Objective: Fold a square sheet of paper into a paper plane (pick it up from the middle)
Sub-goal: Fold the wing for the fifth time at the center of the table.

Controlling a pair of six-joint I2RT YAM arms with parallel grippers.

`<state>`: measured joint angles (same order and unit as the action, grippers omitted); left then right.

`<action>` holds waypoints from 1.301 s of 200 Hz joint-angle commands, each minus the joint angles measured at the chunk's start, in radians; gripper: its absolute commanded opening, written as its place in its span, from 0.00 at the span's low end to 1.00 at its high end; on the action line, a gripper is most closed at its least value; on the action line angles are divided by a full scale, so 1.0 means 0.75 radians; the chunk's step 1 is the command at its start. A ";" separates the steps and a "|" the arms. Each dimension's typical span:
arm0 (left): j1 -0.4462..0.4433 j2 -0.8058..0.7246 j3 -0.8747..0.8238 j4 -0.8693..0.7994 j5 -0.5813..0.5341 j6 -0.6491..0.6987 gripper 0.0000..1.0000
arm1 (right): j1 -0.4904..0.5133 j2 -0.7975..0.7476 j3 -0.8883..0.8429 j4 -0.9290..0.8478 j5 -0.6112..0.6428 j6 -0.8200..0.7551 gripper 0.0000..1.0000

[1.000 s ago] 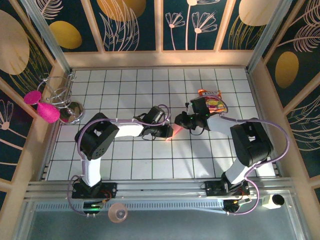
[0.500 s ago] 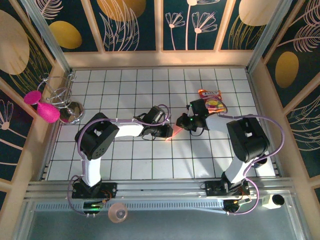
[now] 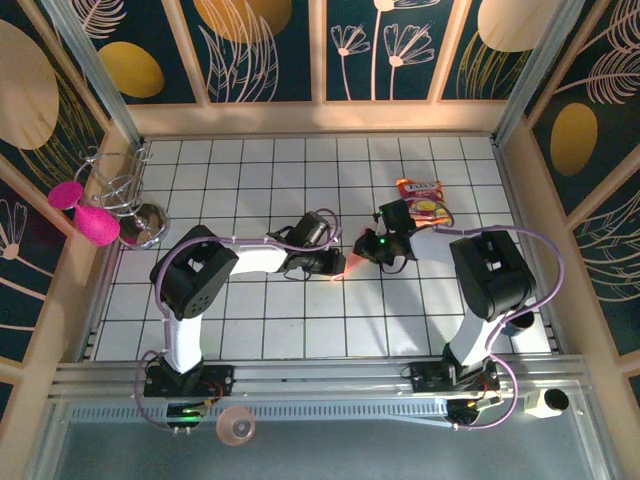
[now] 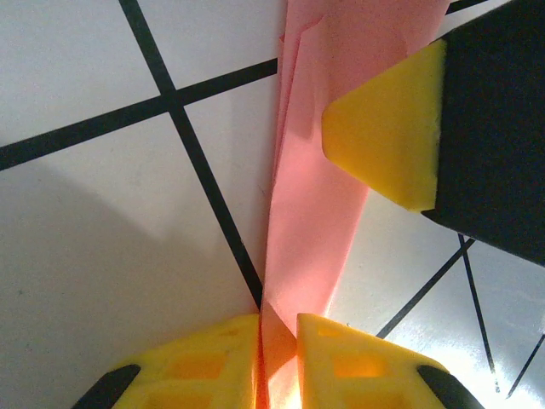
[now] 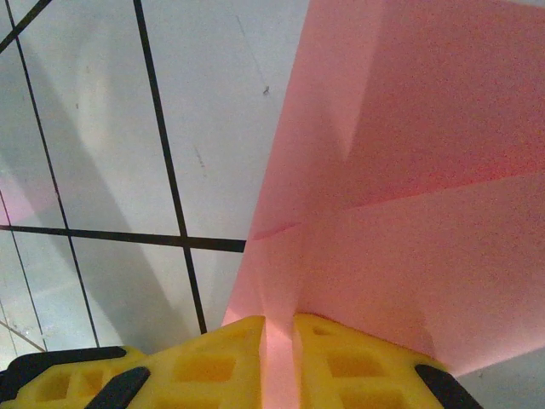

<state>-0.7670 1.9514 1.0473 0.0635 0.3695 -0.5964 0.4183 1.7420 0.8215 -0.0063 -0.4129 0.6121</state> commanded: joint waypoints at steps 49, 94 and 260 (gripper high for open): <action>-0.001 -0.053 0.010 -0.121 -0.188 -0.015 0.22 | -0.015 0.094 -0.032 0.007 -0.016 -0.038 0.17; 0.047 -0.307 -0.067 -0.066 -0.377 -0.070 0.30 | 0.015 0.147 0.046 0.048 -0.135 -0.074 0.16; 0.006 0.029 0.185 -0.207 -0.082 0.008 0.08 | 0.032 0.198 0.092 0.007 -0.168 -0.138 0.12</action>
<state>-0.7643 1.9442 1.1431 -0.0246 0.3294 -0.6140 0.4290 1.8492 0.8898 0.0708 -0.5488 0.5430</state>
